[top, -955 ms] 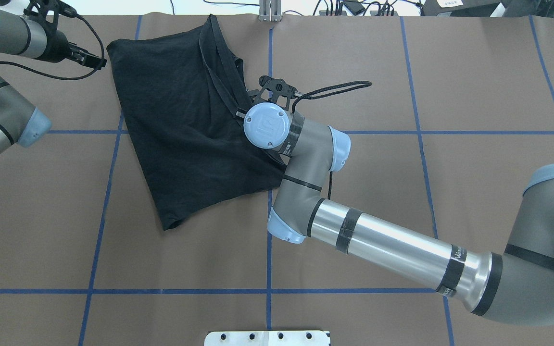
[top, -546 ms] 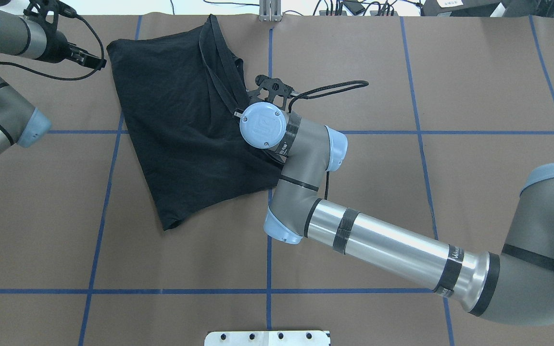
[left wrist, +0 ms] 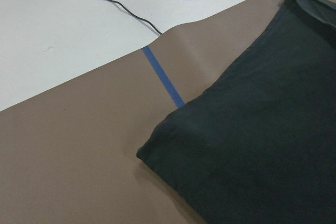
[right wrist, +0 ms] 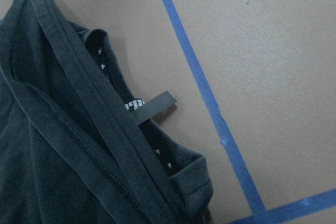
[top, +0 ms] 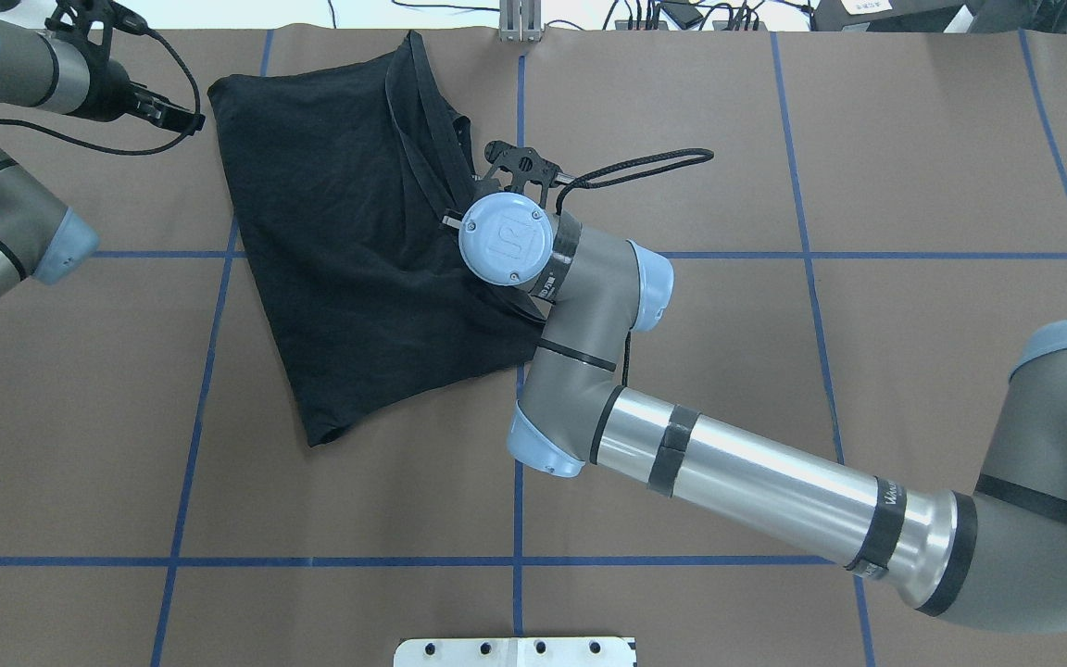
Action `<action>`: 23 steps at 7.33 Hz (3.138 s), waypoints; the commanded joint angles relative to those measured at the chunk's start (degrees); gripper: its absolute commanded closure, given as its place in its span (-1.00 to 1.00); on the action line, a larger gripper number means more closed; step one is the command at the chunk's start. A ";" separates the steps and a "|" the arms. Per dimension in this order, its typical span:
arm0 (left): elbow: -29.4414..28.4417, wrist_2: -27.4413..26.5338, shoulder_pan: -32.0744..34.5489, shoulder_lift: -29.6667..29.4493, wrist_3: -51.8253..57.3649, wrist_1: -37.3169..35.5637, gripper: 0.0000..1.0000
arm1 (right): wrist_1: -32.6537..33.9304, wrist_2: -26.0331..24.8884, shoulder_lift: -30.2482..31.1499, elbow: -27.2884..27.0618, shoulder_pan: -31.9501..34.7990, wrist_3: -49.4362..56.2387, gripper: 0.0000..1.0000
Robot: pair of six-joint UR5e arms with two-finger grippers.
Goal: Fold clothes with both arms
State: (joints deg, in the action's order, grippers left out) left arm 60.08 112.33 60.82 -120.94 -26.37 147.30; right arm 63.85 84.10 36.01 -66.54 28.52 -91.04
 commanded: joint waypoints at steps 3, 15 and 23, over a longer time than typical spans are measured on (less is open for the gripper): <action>0.13 0.00 0.00 0.00 -0.09 0.09 -1.00 | 10.24 -5.86 16.33 -26.06 -9.17 -0.55 1.00; 0.13 0.00 0.00 0.09 -0.09 0.18 -1.00 | 19.39 0.63 0.61 -11.59 -1.37 5.08 -1.00; 0.13 0.00 -0.09 0.00 -0.09 0.35 -1.00 | 19.73 -0.69 -9.37 9.03 0.05 15.27 -0.54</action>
State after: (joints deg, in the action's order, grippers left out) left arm 60.21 112.32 60.77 -120.86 -26.46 147.66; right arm 83.50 83.46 28.42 -60.23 28.75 -75.87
